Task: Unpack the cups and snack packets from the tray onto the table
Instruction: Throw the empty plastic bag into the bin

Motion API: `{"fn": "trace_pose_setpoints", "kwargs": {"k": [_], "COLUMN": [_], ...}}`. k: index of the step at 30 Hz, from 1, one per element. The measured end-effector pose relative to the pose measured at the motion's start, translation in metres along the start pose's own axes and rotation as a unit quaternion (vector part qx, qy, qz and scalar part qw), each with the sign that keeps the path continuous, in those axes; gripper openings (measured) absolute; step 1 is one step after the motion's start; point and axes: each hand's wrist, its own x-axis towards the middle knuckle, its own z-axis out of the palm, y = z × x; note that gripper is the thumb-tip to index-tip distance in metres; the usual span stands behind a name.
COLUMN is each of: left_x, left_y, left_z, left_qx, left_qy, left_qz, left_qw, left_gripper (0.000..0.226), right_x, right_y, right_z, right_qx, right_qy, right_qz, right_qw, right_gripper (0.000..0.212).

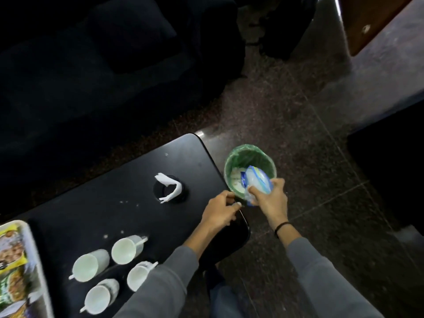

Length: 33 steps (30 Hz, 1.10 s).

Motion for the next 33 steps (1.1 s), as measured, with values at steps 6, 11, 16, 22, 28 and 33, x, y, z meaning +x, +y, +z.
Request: {"fn": "trace_pose_setpoints", "kwargs": {"k": [6, 11, 16, 22, 28, 33], "left_x": [0.047, 0.087, 0.113, 0.111, 0.094, 0.055], "left_y": [-0.010, -0.013, -0.019, -0.025, -0.024, -0.021], "left_z": [0.006, 0.018, 0.025, 0.024, 0.020, 0.006], "left_qx": [-0.039, -0.052, -0.050, -0.058, -0.061, -0.066], "left_qy": [0.014, 0.016, 0.017, 0.022, 0.026, 0.027], "left_qz": [-0.037, -0.033, -0.039, -0.051, -0.039, -0.024], "left_qw": [0.998, 0.998, 0.998, 0.997, 0.997, 0.997], "left_gripper": [0.021, 0.017, 0.017, 0.013, 0.013, 0.014], "right_x": [0.078, 0.134, 0.166, 0.156, 0.123, 0.061], "right_y": [0.018, 0.031, 0.042, 0.052, 0.043, 0.017], "right_z": [0.019, 0.048, 0.066, 0.070, 0.068, 0.054], "right_qx": [-0.169, -0.255, -0.270, -0.264, -0.236, -0.189], "right_qy": [-0.006, -0.024, -0.056, -0.067, -0.056, -0.039], "right_qz": [-0.054, -0.056, -0.023, -0.053, -0.092, -0.128], "right_qw": [0.984, 0.965, 0.961, 0.961, 0.966, 0.973], "right_gripper": [0.060, 0.069, 0.081, 0.053, 0.022, 0.009]}}
